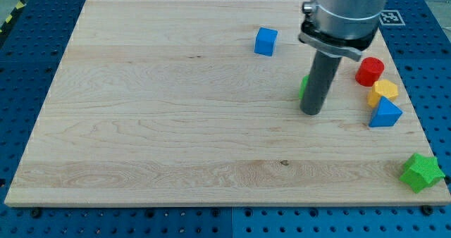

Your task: Move the green circle into the blue cube

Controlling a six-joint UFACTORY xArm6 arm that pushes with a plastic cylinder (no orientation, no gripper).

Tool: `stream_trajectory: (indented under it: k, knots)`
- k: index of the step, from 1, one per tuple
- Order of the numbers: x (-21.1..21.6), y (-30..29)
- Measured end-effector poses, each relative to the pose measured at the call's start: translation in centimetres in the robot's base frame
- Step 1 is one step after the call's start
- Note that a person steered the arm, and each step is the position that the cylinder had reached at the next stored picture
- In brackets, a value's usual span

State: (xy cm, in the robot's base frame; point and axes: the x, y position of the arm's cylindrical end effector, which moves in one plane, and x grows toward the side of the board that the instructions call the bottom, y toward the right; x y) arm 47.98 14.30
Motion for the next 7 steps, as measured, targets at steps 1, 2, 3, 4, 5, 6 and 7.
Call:
stream_trajectory:
  k: [1, 2, 3, 4, 5, 6, 7]
  knots:
    - [0.3, 3.1]
    - [-0.4, 2.7]
    - [-2.0, 0.8]
    - [-3.9, -1.0]
    - [-6.2, -2.1]
    - [-8.4, -3.0]
    - [-9.4, -3.2]
